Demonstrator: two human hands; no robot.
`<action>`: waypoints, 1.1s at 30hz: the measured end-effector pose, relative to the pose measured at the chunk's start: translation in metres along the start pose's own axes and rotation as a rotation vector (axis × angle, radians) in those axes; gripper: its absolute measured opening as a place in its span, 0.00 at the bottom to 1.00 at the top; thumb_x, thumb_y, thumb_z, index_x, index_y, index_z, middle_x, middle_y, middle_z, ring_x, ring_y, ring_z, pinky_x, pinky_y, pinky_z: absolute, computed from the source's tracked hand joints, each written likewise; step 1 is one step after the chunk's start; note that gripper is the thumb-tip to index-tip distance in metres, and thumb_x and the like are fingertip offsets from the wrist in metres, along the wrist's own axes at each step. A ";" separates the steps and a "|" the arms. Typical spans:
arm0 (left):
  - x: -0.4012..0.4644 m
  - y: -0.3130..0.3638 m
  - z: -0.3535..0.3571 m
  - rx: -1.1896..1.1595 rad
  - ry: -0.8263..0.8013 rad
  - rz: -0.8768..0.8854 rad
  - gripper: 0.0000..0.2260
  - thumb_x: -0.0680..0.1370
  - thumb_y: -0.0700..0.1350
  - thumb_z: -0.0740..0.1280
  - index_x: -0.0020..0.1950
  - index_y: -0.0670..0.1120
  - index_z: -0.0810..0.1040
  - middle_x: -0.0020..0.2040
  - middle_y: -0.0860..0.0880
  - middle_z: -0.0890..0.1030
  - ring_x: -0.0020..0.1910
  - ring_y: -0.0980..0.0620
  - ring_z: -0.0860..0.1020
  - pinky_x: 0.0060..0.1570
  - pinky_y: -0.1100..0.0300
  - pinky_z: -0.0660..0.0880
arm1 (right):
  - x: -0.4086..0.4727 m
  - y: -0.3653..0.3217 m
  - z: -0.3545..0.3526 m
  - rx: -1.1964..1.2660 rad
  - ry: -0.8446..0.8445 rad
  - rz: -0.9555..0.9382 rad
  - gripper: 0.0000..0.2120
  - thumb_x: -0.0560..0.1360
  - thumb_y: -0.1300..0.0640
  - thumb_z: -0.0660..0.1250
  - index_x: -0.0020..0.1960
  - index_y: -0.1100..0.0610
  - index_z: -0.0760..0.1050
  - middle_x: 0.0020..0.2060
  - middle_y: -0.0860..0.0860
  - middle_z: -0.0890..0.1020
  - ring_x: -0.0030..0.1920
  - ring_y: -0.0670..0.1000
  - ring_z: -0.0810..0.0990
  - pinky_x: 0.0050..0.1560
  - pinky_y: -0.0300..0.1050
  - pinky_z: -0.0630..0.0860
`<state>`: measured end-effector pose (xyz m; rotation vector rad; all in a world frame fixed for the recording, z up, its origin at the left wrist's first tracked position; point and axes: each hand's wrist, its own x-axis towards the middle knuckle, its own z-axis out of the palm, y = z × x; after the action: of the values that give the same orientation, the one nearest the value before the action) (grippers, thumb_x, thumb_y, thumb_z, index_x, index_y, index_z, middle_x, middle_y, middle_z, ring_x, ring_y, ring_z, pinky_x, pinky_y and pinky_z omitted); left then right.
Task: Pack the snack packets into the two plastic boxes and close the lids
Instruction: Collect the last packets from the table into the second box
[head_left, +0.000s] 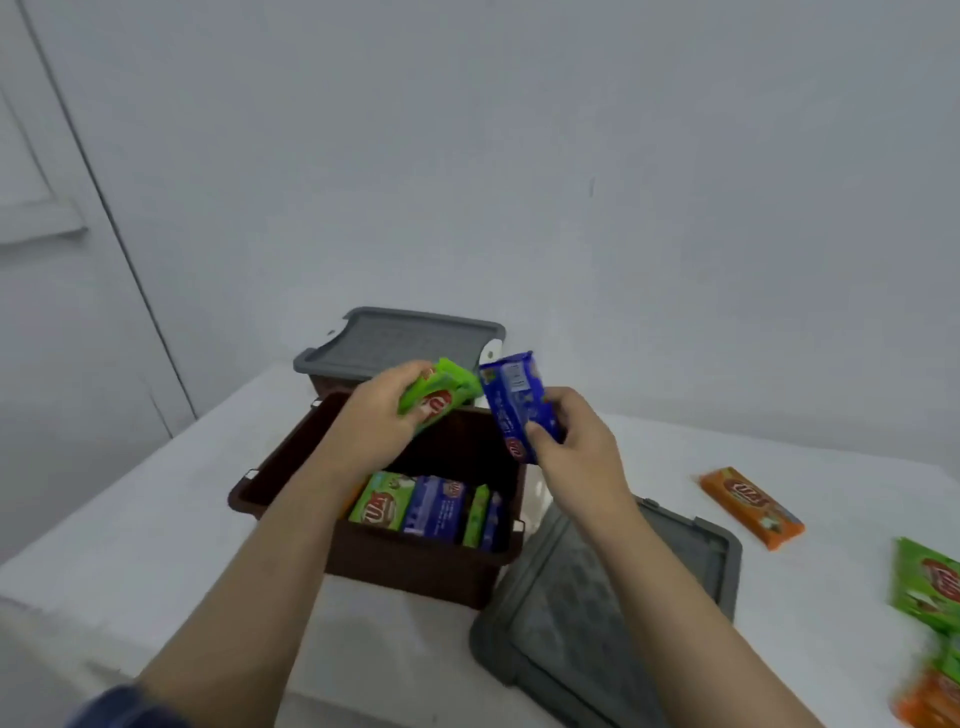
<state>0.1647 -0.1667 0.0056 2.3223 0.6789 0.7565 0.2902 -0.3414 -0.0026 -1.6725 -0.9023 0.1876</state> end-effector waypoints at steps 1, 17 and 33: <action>0.008 -0.016 -0.008 0.109 -0.008 0.013 0.19 0.77 0.38 0.67 0.68 0.46 0.73 0.65 0.49 0.76 0.64 0.51 0.73 0.61 0.63 0.67 | 0.010 0.000 0.014 -0.116 -0.031 -0.018 0.12 0.77 0.64 0.63 0.58 0.53 0.74 0.50 0.47 0.81 0.49 0.48 0.79 0.44 0.28 0.71; 0.034 -0.092 0.023 0.400 -0.817 -0.366 0.17 0.78 0.46 0.60 0.66 0.51 0.68 0.60 0.46 0.77 0.51 0.51 0.77 0.53 0.54 0.74 | 0.048 0.041 0.113 -1.262 -0.845 0.227 0.27 0.78 0.57 0.63 0.75 0.54 0.59 0.68 0.58 0.72 0.69 0.61 0.68 0.70 0.59 0.58; -0.043 0.031 0.091 0.097 0.083 0.304 0.05 0.75 0.39 0.63 0.48 0.47 0.76 0.38 0.52 0.77 0.37 0.53 0.75 0.38 0.52 0.74 | -0.012 0.021 0.013 -0.199 0.195 0.084 0.13 0.71 0.70 0.52 0.41 0.53 0.65 0.37 0.55 0.78 0.39 0.56 0.77 0.36 0.49 0.72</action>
<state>0.2019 -0.2488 -0.0485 2.5274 0.4083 0.9790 0.2843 -0.3405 -0.0297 -1.8781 -0.7226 -0.0096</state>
